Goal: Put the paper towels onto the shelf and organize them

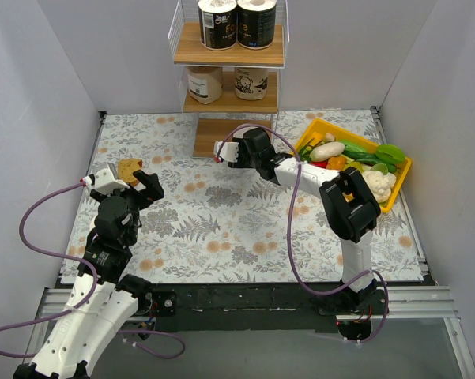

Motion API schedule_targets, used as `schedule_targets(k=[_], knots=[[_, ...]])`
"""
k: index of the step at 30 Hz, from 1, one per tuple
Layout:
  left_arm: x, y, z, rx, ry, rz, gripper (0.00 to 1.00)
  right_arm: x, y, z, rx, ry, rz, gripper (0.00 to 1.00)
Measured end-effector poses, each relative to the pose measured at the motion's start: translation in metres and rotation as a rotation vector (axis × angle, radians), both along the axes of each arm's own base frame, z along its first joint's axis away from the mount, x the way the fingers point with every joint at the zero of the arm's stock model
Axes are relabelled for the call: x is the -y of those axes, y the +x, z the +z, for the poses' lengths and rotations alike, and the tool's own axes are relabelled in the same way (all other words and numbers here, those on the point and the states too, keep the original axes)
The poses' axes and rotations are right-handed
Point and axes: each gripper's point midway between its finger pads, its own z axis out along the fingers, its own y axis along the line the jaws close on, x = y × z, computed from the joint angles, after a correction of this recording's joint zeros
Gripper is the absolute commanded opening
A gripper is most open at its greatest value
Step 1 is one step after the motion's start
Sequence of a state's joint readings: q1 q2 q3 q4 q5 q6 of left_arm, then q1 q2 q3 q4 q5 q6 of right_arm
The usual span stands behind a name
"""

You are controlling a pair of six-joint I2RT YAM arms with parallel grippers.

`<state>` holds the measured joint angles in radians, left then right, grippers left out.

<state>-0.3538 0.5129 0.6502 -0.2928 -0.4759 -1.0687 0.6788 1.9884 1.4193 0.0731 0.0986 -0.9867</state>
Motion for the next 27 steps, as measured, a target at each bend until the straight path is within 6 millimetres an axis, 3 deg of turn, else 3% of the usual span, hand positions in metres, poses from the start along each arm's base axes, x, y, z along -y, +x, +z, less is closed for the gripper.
schedule_targets(k=[3,9,11,15,18,22,27], knots=[[0.000,0.000,0.000,0.000,0.000,0.000,0.98,0.000,0.009,0.002,0.040,-0.007,0.001,0.62],[0.000,0.001,-0.001,-0.004,0.001,0.000,0.98,-0.002,0.025,0.029,0.141,0.013,-0.008,0.68],[0.001,0.001,-0.002,-0.008,0.003,0.000,0.98,-0.002,0.026,0.032,0.155,0.015,-0.012,0.67],[0.001,0.002,-0.003,-0.012,0.004,0.000,0.98,-0.003,0.028,0.035,0.187,0.011,-0.013,0.53],[0.001,0.002,-0.003,-0.012,0.004,0.000,0.98,-0.003,0.022,0.028,0.197,-0.006,0.005,0.47],[0.001,0.002,-0.003,-0.012,0.004,0.000,0.98,-0.002,0.014,0.013,0.185,-0.042,0.020,0.47],[0.000,0.002,-0.003,-0.013,0.005,0.003,0.98,-0.002,0.016,0.014,0.208,-0.046,0.011,0.47]])
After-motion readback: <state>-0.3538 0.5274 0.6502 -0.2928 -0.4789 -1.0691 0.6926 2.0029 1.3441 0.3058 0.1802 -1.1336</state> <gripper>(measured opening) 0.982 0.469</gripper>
